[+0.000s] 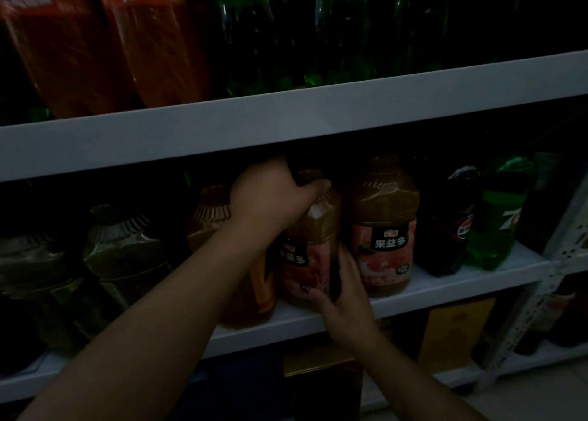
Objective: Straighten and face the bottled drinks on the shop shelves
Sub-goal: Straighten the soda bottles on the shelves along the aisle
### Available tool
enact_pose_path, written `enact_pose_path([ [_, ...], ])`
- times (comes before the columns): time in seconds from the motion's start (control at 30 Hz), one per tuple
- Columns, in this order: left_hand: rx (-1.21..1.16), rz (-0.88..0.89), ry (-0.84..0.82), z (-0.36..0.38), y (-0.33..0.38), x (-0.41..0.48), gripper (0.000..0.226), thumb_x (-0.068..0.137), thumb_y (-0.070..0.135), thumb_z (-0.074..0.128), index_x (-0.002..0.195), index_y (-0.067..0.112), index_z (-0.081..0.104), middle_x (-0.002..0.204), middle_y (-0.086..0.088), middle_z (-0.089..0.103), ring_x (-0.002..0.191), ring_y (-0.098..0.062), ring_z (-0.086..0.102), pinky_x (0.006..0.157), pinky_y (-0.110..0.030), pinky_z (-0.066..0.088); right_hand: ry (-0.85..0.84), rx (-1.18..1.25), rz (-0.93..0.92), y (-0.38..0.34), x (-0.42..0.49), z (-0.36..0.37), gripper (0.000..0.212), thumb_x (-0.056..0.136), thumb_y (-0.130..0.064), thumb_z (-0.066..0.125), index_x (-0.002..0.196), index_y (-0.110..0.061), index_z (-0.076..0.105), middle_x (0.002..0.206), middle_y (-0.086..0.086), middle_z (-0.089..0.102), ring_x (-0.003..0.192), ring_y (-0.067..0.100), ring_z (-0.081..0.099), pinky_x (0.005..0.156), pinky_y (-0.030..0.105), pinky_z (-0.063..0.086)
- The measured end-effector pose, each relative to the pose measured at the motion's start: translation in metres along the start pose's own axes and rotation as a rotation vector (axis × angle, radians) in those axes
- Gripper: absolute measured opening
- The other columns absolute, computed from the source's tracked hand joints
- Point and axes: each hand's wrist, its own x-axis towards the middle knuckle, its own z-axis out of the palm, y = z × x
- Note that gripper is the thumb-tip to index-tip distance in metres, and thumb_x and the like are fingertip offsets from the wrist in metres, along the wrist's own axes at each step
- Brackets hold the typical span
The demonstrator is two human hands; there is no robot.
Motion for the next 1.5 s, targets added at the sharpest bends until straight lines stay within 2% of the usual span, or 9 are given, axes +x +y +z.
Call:
enact_pose_path([
  [0.17,0.132,-0.020,0.041,0.003,0.000,-0.004,0.072,0.071,0.079,0.050,0.113,0.022,0.059,0.097,-0.001,0.066,0.087,-0.024,0.063,0.059,-0.024,0.035,0.005,0.100,0.058,-0.003,0.000,0.005,0.086,0.085,-0.040,0.063,0.148,-0.041,0.004,0.152,-0.012,0.022,0.136,0.004,0.025,0.111,0.037,0.031],
  [0.33,-0.290,-0.040,-0.457,-0.004,-0.010,0.004,0.049,0.077,0.053,0.064,0.120,0.032,0.054,0.110,0.004,0.061,0.097,-0.014,0.059,0.071,-0.024,0.050,0.123,0.052,0.128,-0.006,0.011,0.009,0.090,0.072,-0.047,0.072,0.144,-0.034,0.020,0.141,-0.011,0.036,0.121,-0.002,0.034,0.096,0.025,0.036],
  [0.47,-0.304,0.019,-0.538,-0.016,-0.021,0.010,0.079,0.073,0.046,0.076,0.138,0.030,0.033,0.124,0.007,0.051,0.110,-0.012,0.053,0.084,-0.022,0.047,0.019,-0.015,0.039,-0.004,0.015,-0.006,0.076,0.082,-0.042,0.066,0.143,-0.036,0.022,0.140,-0.010,0.040,0.125,-0.001,0.035,0.103,0.023,0.033],
  [0.6,-0.277,0.092,-0.461,-0.019,-0.016,0.010,0.100,0.071,0.048,0.077,0.145,0.037,0.010,0.137,0.003,0.045,0.119,-0.014,0.047,0.084,-0.022,0.042,0.232,-0.214,-0.030,-0.018,-0.008,0.017,0.085,0.088,-0.045,0.057,0.147,-0.035,-0.004,0.155,-0.002,0.018,0.136,-0.001,0.012,0.105,0.016,0.014],
  [0.77,-0.050,0.086,-0.171,-0.010,-0.011,-0.002,0.102,0.066,0.066,0.070,0.144,0.029,0.016,0.132,-0.002,0.052,0.115,-0.026,0.054,0.081,-0.028,0.045,0.285,-0.155,0.085,-0.031,0.002,0.042,0.125,0.068,-0.061,0.069,0.138,-0.037,-0.031,0.158,0.000,-0.004,0.135,-0.001,-0.007,0.110,0.030,0.008],
  [0.97,0.003,0.064,-0.007,-0.010,-0.011,-0.019,0.084,0.075,0.065,0.062,0.140,0.024,0.028,0.116,-0.006,0.061,0.100,-0.027,0.060,0.072,-0.031,0.048,0.409,-0.255,-0.016,-0.025,0.019,0.048,0.127,0.061,-0.056,0.077,0.148,-0.011,-0.003,0.149,0.014,0.012,0.136,0.028,0.015,0.107,0.042,0.020],
  [1.13,-0.020,0.086,0.500,0.014,-0.044,-0.093,0.058,0.079,0.022,0.065,0.133,0.013,0.046,0.136,-0.017,0.039,0.128,-0.030,0.039,0.102,-0.048,0.036,0.384,-0.271,-0.044,-0.017,0.022,0.048,0.129,0.059,-0.057,0.079,0.147,-0.006,0.000,0.151,0.022,0.013,0.138,0.030,0.013,0.108,0.045,0.018],
  [1.3,-0.045,-0.403,0.329,0.052,-0.052,-0.122,0.114,0.059,0.044,0.080,0.146,0.030,0.009,0.154,-0.021,0.003,0.139,-0.041,0.013,0.104,-0.062,0.022,0.349,-0.196,-0.157,-0.021,0.006,0.036,0.108,0.075,-0.053,0.069,0.150,-0.013,0.001,0.155,0.010,0.003,0.142,0.021,0.004,0.108,0.050,0.022],
  [1.5,-0.314,-0.489,0.325,0.049,-0.067,-0.126,0.123,0.054,0.064,0.072,0.144,0.048,-0.009,0.149,0.001,0.014,0.133,-0.033,0.027,0.101,-0.055,0.036,0.285,-0.111,-0.643,-0.085,0.014,0.008,0.037,0.084,-0.016,0.056,0.119,-0.003,0.058,0.136,0.010,0.046,0.128,0.022,0.044,0.097,0.054,0.041],
])
